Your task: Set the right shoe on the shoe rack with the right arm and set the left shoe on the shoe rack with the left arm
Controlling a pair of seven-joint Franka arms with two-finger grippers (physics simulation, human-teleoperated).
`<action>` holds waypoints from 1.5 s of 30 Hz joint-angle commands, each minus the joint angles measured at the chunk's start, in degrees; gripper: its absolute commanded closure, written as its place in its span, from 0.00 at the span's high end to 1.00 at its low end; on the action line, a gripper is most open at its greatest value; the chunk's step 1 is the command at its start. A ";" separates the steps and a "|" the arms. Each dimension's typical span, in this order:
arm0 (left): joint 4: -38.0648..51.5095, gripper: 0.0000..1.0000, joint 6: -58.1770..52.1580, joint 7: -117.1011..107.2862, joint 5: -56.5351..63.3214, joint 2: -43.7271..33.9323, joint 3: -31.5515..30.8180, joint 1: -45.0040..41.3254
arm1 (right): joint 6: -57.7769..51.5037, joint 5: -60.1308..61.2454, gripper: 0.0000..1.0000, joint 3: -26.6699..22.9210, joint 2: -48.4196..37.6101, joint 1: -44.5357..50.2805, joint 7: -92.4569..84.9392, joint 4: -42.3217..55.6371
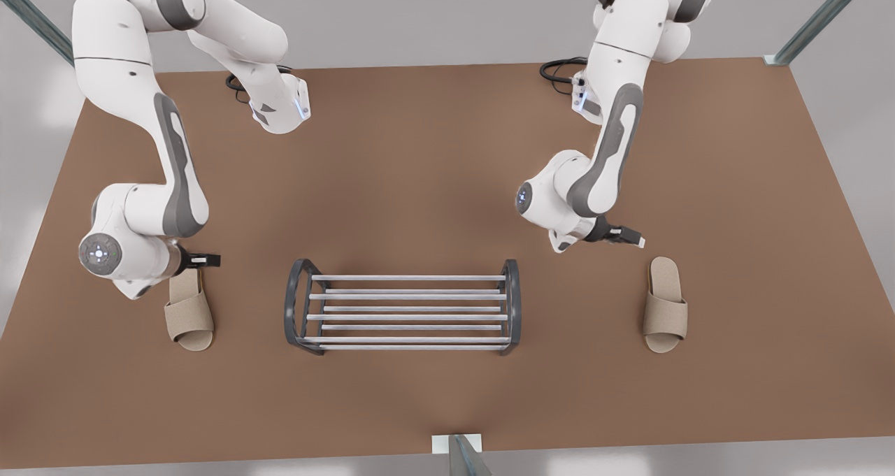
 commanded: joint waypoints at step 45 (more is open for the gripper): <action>9.30 1.00 68.41 -88.78 32.46 19.88 19.30 11.24 | 33.11 11.39 1.00 1.74 16.46 -11.93 -75.78 0.59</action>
